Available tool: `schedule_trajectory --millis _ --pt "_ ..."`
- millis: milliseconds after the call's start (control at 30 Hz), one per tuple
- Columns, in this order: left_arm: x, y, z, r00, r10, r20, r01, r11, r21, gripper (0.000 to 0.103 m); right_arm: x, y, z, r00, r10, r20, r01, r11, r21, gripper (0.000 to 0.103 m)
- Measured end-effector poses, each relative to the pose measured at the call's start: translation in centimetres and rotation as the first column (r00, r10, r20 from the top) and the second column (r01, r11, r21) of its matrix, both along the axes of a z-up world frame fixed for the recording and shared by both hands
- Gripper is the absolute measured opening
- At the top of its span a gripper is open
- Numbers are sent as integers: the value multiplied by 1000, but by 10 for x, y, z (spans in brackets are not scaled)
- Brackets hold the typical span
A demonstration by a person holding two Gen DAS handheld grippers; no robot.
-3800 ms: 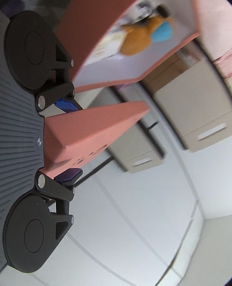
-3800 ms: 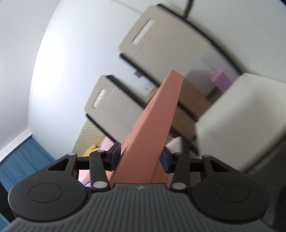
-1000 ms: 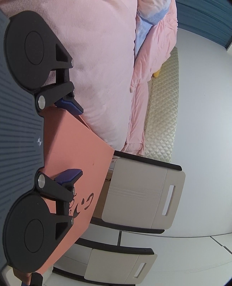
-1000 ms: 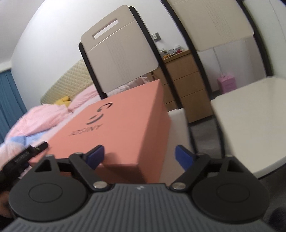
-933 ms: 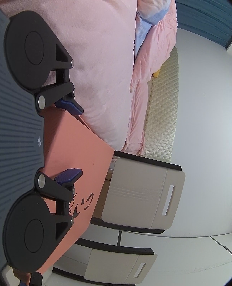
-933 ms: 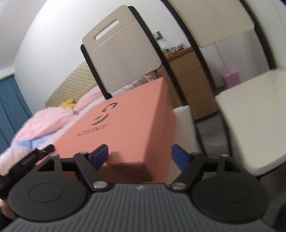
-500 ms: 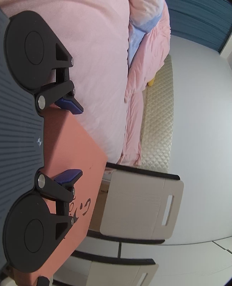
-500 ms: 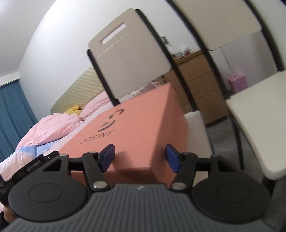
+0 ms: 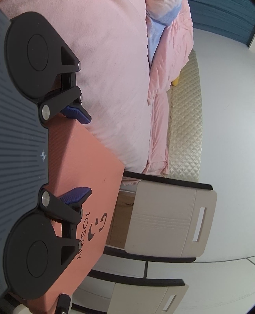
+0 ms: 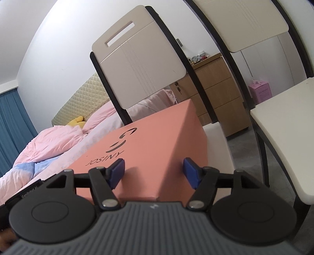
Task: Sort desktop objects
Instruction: 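Lower the lid onto the box opening with both tools, then open both tools to release the lid on the box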
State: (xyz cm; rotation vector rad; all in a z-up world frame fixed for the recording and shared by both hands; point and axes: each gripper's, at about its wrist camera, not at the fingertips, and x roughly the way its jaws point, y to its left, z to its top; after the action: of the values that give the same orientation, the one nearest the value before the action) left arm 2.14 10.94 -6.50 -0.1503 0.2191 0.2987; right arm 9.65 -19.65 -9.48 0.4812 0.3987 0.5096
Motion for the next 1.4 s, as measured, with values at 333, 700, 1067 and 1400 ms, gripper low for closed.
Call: schedule_trajectory --millis 333,700,1067,1400 --pt "7 -3 -5 994 -92 -55 92 996 -2 75 9 -15 8 999 36 -41 -39 997 -62 65" --pt "9 -7 -5 987 -151 -61 151 988 6 75 -9 -34 12 995 78 -61 -82 994 -76 63" --pt "23 -33 -5 984 -159 -74 161 987 25 77 -16 -46 18 997 -37 -71 28 992 -125 63" --pt "59 -64 2 977 -174 -124 189 975 120 69 15 -36 21 994 -81 -74 66 981 -182 63"
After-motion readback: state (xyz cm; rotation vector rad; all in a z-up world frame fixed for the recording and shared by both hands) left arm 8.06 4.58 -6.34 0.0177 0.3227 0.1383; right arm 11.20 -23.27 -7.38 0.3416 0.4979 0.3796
